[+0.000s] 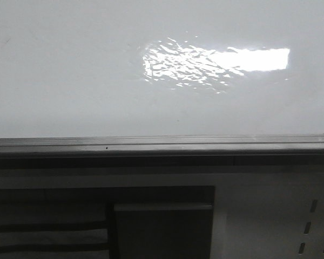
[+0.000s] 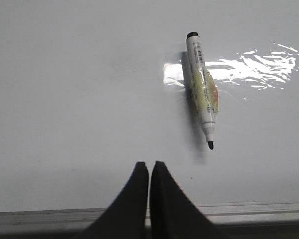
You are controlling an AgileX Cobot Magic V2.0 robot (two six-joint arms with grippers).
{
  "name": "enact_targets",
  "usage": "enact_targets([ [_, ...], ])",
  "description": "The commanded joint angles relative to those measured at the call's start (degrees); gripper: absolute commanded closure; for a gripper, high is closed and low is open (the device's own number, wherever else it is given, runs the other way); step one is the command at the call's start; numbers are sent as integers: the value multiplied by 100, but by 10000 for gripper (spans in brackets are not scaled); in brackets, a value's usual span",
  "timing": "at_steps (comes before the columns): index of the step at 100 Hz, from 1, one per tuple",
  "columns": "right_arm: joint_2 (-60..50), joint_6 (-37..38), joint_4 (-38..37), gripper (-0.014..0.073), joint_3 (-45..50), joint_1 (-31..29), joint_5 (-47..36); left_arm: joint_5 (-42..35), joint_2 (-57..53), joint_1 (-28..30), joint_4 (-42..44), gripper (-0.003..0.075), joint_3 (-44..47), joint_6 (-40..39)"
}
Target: Write number 4 on whiteboard
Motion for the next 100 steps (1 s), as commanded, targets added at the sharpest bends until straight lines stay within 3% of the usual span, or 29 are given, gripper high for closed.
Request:
enact_targets([
  [1, -124, -72, -11, 666, 117, -23, -484, -463, -156, -18, -12, 741, 157, -48],
  [86, -124, -72, -11, 666, 117, -23, -484, -463, -156, -18, -12, 741, 157, -48],
  [100, -124, -72, -11, 666, 117, -23, -580, -822, -156, -18, -12, 741, 157, -48],
])
